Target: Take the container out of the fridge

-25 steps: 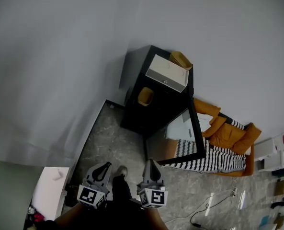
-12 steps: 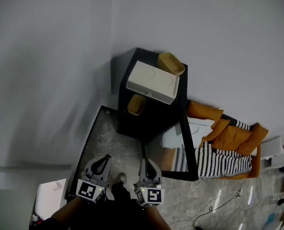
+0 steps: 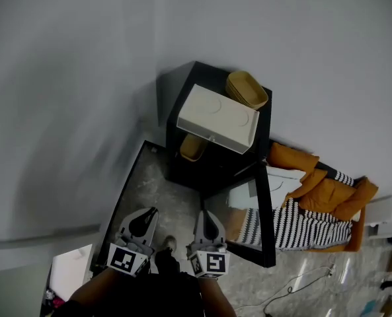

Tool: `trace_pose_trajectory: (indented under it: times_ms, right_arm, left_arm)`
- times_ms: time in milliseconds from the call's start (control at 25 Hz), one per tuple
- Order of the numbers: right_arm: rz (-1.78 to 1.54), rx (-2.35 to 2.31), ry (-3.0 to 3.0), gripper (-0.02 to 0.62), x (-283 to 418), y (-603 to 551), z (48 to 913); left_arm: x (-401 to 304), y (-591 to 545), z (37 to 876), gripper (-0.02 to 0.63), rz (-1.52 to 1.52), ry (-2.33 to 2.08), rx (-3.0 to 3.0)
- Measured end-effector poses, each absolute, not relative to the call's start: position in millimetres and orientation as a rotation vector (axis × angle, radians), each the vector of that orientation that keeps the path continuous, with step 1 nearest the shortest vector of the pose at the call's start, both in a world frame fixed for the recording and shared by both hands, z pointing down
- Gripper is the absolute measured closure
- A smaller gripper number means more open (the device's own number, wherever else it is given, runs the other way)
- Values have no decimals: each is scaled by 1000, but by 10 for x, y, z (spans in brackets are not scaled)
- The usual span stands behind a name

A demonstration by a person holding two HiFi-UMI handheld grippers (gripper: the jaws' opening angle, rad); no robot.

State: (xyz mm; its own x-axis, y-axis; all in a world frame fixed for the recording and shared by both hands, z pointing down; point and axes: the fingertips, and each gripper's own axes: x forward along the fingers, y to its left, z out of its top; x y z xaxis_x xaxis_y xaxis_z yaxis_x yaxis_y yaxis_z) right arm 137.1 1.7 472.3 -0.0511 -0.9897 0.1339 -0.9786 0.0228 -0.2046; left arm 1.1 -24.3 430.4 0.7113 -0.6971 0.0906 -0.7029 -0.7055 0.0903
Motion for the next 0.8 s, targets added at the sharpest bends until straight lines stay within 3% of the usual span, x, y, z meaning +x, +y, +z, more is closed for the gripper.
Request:
trace_pose_trajectory:
  times_ms: [800]
  right_arm:
    - [-593,-2197,1947,595,1545,-1300,5526]
  left_arm:
    - [359,-1400,4622,589,59,-888,2762]
